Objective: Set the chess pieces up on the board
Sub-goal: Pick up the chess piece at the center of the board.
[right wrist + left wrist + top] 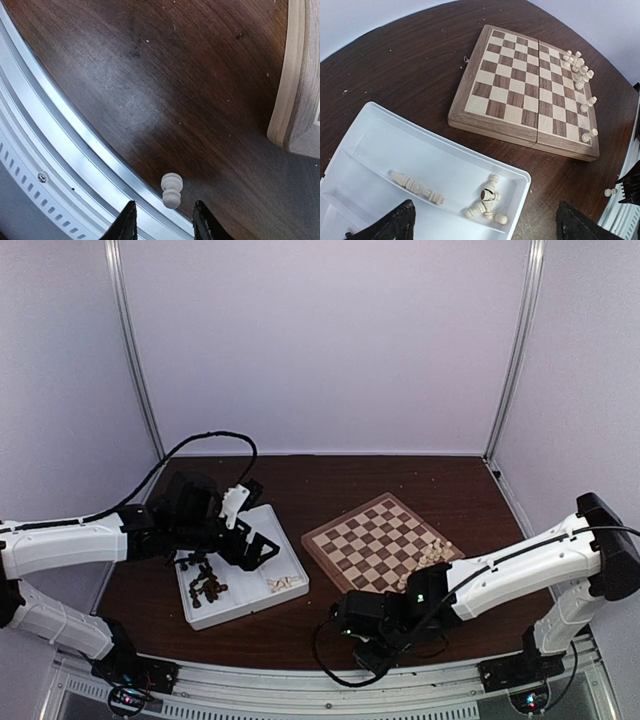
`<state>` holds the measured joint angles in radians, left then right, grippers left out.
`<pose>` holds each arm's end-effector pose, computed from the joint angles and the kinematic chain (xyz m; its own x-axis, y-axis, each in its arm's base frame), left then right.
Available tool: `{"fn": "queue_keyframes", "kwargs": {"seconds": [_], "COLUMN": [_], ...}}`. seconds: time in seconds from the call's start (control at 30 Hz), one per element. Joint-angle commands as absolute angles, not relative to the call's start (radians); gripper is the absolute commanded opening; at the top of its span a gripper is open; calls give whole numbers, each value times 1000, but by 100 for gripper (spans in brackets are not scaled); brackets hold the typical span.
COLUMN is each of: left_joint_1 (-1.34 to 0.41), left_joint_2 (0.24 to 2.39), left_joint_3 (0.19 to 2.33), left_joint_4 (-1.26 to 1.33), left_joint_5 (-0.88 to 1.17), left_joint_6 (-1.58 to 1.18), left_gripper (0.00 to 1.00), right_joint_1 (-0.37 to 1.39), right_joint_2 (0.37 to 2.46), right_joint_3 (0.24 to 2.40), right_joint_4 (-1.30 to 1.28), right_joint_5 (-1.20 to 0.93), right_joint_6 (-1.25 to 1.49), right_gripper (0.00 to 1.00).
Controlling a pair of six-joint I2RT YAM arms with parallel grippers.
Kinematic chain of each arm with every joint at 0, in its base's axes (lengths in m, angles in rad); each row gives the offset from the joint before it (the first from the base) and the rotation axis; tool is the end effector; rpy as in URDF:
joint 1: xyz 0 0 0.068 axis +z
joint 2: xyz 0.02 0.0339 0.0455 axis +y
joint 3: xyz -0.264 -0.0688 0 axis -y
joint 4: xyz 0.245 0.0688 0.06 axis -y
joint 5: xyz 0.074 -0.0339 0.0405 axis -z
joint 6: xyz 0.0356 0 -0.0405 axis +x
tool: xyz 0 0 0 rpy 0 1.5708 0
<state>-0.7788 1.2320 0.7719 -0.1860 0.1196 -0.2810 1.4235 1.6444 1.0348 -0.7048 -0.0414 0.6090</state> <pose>0.1862 -0.1897 0.2416 -0.6239 0.2289 -0.7472 0.6164 0.7319 -0.2904 0.0429 0.2994 0.1797 -0.6827 -0.7069 -0.1851 -0.7307 0.6591 0.1779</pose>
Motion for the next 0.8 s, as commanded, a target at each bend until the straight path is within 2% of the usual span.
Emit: {"fn": "queue_keyframes", "kwargs": {"seconds": [0.0, 0.4, 0.77], "left_joint_1": [-776, -776, -776], "left_joint_2": [1207, 1216, 1219], "left_joint_3": [767, 781, 787], "left_joint_4": [-154, -186, -191], "left_joint_5": [101, 92, 98], "left_joint_6": [-269, -262, -261], "left_gripper": [98, 98, 98], "right_joint_1": [1431, 1428, 1427], "right_joint_2": [1663, 1716, 1719], "right_joint_3": [1048, 1069, 1087], "right_joint_4": [-700, -696, -716], "right_joint_5": [-54, -47, -32], "right_joint_6": [602, 581, 572], "right_gripper": [38, 33, 16]}}
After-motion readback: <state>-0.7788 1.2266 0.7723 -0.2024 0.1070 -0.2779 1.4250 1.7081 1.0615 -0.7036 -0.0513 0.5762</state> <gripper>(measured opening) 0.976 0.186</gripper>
